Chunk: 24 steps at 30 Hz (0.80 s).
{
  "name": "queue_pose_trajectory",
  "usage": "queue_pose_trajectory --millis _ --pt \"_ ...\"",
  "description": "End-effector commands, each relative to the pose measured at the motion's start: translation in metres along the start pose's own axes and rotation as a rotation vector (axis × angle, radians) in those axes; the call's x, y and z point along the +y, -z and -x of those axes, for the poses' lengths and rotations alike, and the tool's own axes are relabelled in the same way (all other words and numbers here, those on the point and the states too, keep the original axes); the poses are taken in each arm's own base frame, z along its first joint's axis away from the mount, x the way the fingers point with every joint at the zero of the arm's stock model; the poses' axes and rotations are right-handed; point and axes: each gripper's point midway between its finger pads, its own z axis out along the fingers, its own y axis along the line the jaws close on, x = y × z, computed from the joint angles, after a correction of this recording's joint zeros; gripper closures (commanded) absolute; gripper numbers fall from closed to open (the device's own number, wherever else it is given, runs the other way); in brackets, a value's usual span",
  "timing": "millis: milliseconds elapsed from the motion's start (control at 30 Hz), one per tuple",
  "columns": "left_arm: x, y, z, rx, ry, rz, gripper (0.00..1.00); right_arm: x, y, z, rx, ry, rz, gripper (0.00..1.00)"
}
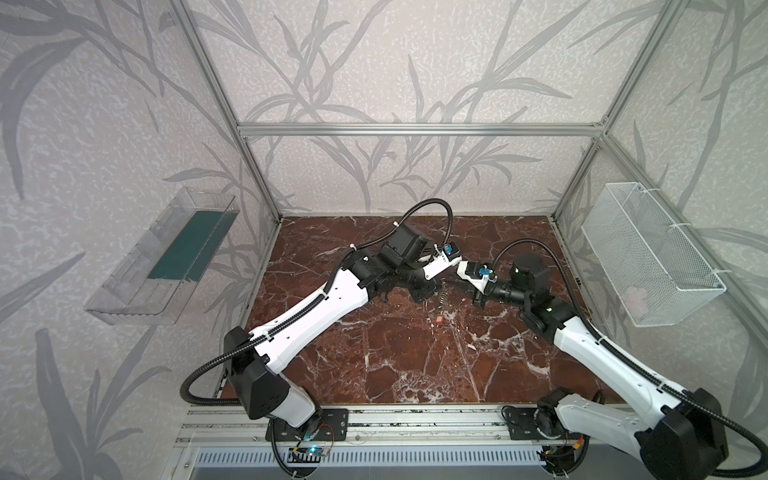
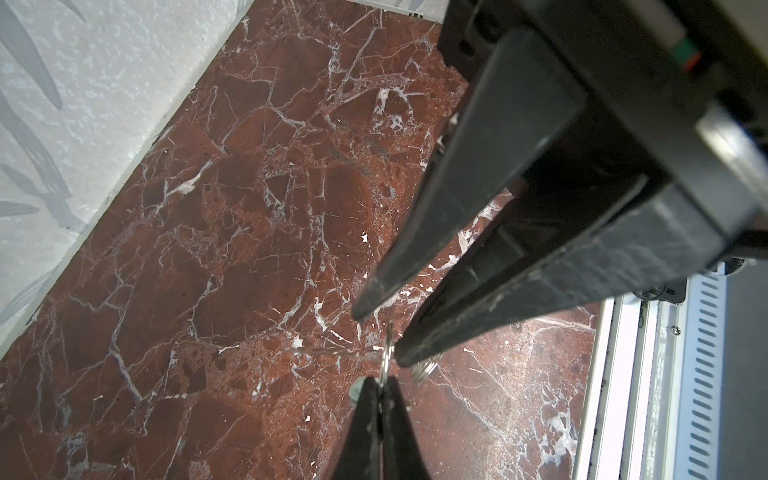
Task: Put the keys on the keyring
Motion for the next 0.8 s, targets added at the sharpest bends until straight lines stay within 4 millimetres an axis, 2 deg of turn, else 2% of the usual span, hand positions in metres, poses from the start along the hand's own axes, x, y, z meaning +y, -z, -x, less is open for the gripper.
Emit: queue_pose_trajectory --millis 0,233,400,567,767 --pt "-0.003 0.008 0.018 -0.052 -0.038 -0.010 1.00 0.002 -0.001 0.011 -0.040 0.003 0.021 0.83" --pt "-0.004 0.011 0.023 -0.073 -0.051 -0.008 1.00 0.008 -0.005 0.010 -0.043 -0.017 0.057 0.99" --pt "-0.002 0.013 0.023 -0.085 -0.055 0.010 1.00 0.007 -0.003 0.012 -0.052 -0.033 0.043 1.00" --pt "0.006 0.016 0.021 -0.125 -0.025 0.052 0.78 0.003 0.000 0.016 -0.079 -0.046 0.010 1.00" --pt "0.017 0.028 0.018 -0.194 0.013 0.107 0.64 0.000 0.005 0.024 -0.125 -0.052 -0.021 1.00"
